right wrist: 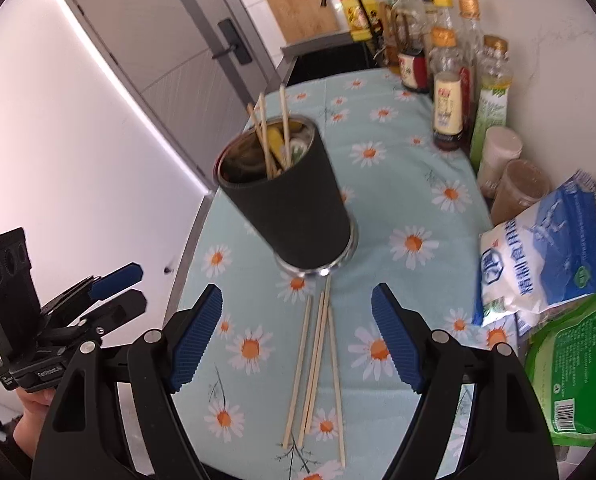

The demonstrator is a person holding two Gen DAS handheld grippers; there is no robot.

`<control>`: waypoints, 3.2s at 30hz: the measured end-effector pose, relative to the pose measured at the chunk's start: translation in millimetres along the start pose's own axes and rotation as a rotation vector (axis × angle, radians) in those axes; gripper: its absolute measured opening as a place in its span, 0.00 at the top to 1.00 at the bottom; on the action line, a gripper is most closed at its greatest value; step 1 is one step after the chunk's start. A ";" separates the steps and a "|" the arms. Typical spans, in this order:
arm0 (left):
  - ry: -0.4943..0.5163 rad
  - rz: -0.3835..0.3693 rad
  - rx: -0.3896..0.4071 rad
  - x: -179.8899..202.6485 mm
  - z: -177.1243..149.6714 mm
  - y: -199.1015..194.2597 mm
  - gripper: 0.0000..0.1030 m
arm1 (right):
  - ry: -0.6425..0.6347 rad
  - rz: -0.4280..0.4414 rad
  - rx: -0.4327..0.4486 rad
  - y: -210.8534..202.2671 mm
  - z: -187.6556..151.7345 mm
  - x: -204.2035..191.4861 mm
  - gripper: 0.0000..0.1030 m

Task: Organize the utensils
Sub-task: 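Move both tools back down toward the remaining chopsticks on the tablecloth, then grasp a chopstick with the right gripper while the left gripper grasps another chopstick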

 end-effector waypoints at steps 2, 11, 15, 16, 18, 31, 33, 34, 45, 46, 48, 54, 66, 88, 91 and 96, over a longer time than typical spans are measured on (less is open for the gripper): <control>-0.011 -0.011 -0.027 -0.8 -9.3 5.4 0.41 | -0.010 -0.007 -0.042 9.4 -4.0 1.1 0.26; -0.038 -0.059 -0.176 1.7 -45.3 35.0 0.41 | -0.005 -0.035 -0.256 56.0 -30.4 14.4 0.43; -0.070 -0.075 -0.218 -1.4 -58.6 46.2 0.41 | 0.032 -0.031 -0.374 77.1 -40.2 22.9 0.44; -0.079 -0.088 -0.227 -1.9 -62.0 49.4 0.41 | 0.041 -0.025 -0.393 81.3 -42.0 24.3 0.45; -0.080 -0.081 -0.250 -3.2 -68.4 54.6 0.41 | 0.052 -0.036 -0.432 90.5 -44.3 28.1 0.49; -0.087 -0.027 -0.361 -3.2 -96.3 82.1 0.41 | 0.003 -0.153 -0.607 145.7 -49.3 35.5 0.80; -0.077 -0.020 -0.369 -1.1 -96.4 84.3 0.41 | -0.015 -0.159 -0.624 150.1 -50.0 32.8 0.80; -0.075 -0.018 -0.372 0.3 -96.3 84.9 0.41 | -0.027 -0.160 -0.627 151.3 -49.8 30.7 0.81; -0.107 0.029 -0.406 2.0 -89.5 98.5 0.43 | -0.081 -0.203 -0.650 167.9 -51.9 11.1 0.95; -0.108 0.033 -0.411 2.7 -88.4 100.3 0.43 | -0.081 -0.196 -0.649 167.9 -50.5 12.3 0.95; -0.107 0.044 -0.421 3.6 -86.5 103.0 0.43 | -0.071 -0.188 -0.640 159.0 -45.6 23.0 0.95; -0.127 0.066 -0.458 6.3 -78.6 116.1 0.43 | -0.045 -0.098 -0.596 134.1 -38.9 42.6 0.95; -0.264 0.080 -0.571 11.5 -67.3 146.6 0.65 | 0.006 0.071 -0.490 87.1 -40.3 66.8 0.95; -0.322 0.347 -0.674 20.4 -58.2 180.6 0.96 | -0.015 0.274 -0.473 47.8 -55.6 94.8 0.95; -0.341 0.349 -0.664 25.4 -59.4 183.4 0.96 | -0.029 0.288 -0.474 49.0 -55.0 91.7 0.95; -0.347 0.346 -0.613 23.0 -66.7 159.6 0.96 | -0.042 0.292 -0.472 50.9 -53.8 81.4 0.95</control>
Point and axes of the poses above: each gripper's, at about its wrist camera, not at the fingertips, and y roughly the way its jaws point, x to its right, z to its top, the point moved 6 cm from there along y, roughly the way its jaws point, and after that the axes turned 6 degrees about -x, right-handed, at the moved point
